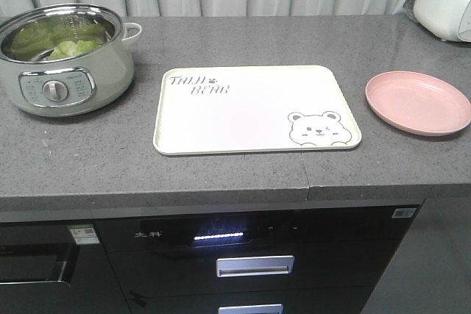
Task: Transfer vegetables to tray and serve
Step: 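Position the base in front of the tray, pot and pink plate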
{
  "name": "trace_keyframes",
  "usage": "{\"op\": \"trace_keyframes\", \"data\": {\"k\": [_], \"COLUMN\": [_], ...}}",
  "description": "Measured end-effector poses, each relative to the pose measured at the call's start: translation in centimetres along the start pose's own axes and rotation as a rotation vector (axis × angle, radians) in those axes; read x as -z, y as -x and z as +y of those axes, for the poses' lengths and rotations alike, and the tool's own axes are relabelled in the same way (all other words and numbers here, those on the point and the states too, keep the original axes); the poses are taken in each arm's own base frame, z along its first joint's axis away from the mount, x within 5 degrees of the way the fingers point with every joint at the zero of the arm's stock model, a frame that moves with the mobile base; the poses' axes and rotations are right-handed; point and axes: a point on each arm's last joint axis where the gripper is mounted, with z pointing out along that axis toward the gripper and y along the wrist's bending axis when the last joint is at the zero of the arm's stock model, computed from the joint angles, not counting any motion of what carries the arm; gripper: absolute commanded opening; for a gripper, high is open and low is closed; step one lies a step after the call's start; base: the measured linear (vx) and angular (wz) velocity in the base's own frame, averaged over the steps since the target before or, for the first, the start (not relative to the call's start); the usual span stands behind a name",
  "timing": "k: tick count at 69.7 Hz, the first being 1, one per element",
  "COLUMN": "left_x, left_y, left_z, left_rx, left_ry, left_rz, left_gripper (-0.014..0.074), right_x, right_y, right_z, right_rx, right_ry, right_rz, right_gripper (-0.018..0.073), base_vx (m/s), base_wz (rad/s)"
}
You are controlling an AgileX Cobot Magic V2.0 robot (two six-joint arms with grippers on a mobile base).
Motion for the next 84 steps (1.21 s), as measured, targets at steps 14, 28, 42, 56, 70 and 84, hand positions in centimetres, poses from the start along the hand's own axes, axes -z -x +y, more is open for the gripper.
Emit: {"op": "trace_keyframes", "data": {"k": [14,28,42,56,70,84], "left_x": [0.00,0.00,0.00,0.00,0.00,0.00], "left_y": [0.00,0.00,0.00,0.00,0.00,0.00], "left_z": [0.00,0.00,0.00,0.00,0.00,0.00], "left_rx": [0.000,0.000,0.000,0.000,0.000,0.000], "left_ry": [0.000,0.000,0.000,0.000,0.000,0.000], "left_rz": [0.000,0.000,0.000,0.000,0.000,0.000], "left_gripper": [-0.0006,-0.0006,-0.0006,-0.0006,-0.0006,-0.0006], "right_x": [0.00,0.00,0.00,0.00,0.00,0.00], "right_y": [0.00,0.00,0.00,-0.01,0.00,0.00], "right_z": [0.00,0.00,0.00,0.00,0.00,0.00], "right_rx": [0.000,0.000,0.000,0.000,0.000,0.000], "right_ry": [0.000,0.000,0.000,0.000,0.000,0.000], "right_rz": [0.000,0.000,0.000,0.001,0.000,0.000], "right_gripper": [-0.0006,-0.0006,-0.0006,-0.0006,-0.0006,-0.0006], "base_vx": [0.07,0.06,0.07,0.06,0.06,0.06], "base_wz": [0.01,0.01,0.02,0.02,0.03,0.02]}}
